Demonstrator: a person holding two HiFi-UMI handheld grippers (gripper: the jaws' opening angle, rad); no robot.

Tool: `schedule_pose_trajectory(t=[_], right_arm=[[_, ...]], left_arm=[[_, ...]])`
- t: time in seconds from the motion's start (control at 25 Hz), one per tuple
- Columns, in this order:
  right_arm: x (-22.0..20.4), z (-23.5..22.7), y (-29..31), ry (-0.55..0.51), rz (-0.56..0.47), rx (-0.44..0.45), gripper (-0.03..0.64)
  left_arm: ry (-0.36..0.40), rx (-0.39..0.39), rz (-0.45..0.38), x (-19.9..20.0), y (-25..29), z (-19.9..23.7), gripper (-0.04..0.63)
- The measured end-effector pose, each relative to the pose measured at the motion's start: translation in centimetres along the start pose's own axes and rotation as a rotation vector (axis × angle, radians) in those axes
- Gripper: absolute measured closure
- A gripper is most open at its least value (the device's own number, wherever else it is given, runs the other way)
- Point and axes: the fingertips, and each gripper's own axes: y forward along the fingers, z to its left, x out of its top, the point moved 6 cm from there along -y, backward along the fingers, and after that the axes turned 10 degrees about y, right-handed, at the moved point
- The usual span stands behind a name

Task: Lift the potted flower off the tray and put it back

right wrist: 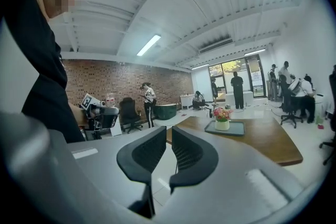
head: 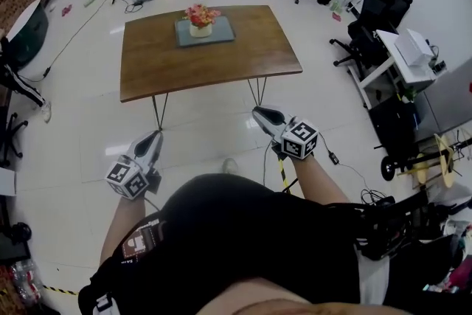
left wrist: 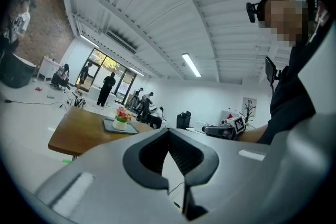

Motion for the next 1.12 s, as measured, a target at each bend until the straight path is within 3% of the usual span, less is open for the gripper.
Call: schedule_pose_trajectory(t=[0.32, 0.64, 0.88, 1.12], right_arm=[[6.7, -14.1, 6.8, -0.049, 0.036, 0.13, 0.564], [10.1, -22.0, 14.6, -0.036, 0.056, 0.109, 0.561], [12.2, -24.6, 21.7, -0.012, 0.022, 0.011, 0.563], [14.1, -27.1, 26.5, 0.04, -0.002, -0.071, 0.563]], left_arm=[[0.014, 0.124, -0.01, 1.6, 12.8, 4.7, 0.601], [0.016, 0.138, 0.013, 2.7, 20.6, 13.0, 0.601], [0.0, 0.039, 0.004, 2.4, 24.9, 22.1, 0.601], [0.015, -0.09, 0.065, 3.3, 29.7, 29.0, 0.601]])
